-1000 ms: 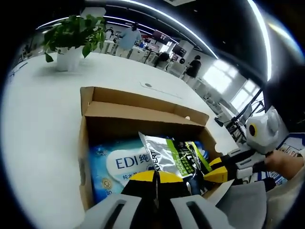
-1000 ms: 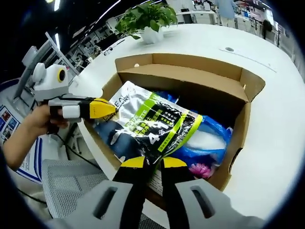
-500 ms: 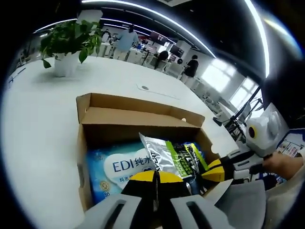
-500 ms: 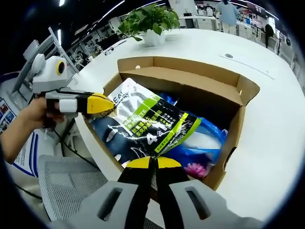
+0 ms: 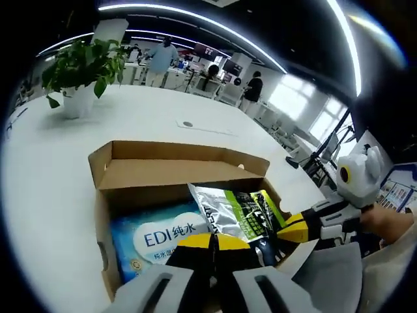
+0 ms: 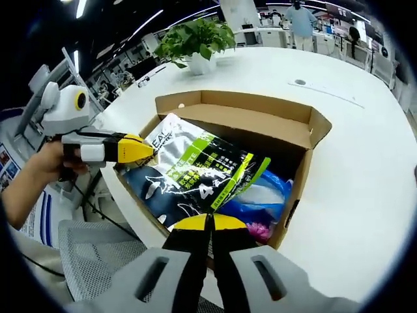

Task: Operate the shoe box by opening the lid, removing the specified soft item, and placing it in the target area until the item is outside and the box remains undamaged.

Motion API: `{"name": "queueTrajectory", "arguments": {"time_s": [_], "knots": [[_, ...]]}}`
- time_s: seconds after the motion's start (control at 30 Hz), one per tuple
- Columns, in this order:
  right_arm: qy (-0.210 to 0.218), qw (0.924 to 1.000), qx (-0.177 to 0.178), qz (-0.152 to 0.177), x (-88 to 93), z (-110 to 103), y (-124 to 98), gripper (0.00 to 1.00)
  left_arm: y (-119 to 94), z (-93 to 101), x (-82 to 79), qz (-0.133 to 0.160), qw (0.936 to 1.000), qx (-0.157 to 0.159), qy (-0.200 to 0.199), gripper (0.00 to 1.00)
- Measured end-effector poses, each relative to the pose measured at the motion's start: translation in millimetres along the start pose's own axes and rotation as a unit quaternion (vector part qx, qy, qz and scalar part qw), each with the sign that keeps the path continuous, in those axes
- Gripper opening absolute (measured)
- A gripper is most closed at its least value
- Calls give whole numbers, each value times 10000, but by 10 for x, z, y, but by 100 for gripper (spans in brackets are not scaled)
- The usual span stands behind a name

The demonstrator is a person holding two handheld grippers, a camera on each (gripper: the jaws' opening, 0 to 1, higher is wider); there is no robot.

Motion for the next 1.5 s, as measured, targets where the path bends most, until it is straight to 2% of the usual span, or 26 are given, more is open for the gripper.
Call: {"name": "queueTrajectory", "arguments": {"time_s": [0.47,0.7,0.83,1.17,1.5], "knots": [[293,9979,244,517,-121,208,-297,0,169,236,-169,-98,9990,179,388,0],[449,9962,374,644,-149,354,-419,0,277,396,-245,-110,9982,323,493,0],[527,9953,445,683,-150,435,-474,0,340,504,-274,-139,9975,399,558,0],[702,9932,605,705,-134,658,-591,0,526,636,-344,-222,9961,532,665,0],[832,9918,684,690,-99,857,-700,0,691,786,-352,-293,9951,642,693,0]]}}
Point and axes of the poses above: the point that each gripper's makers call its tool centre point, and the gripper's own axes: y roughly forward along the fingers, z roughly to its right, x roughly out of its underside, the point moved 3 cm from there along -y, roughly backward along the fingers, and after that the axes turned 4 degrees about x, right-handed, at the moved point
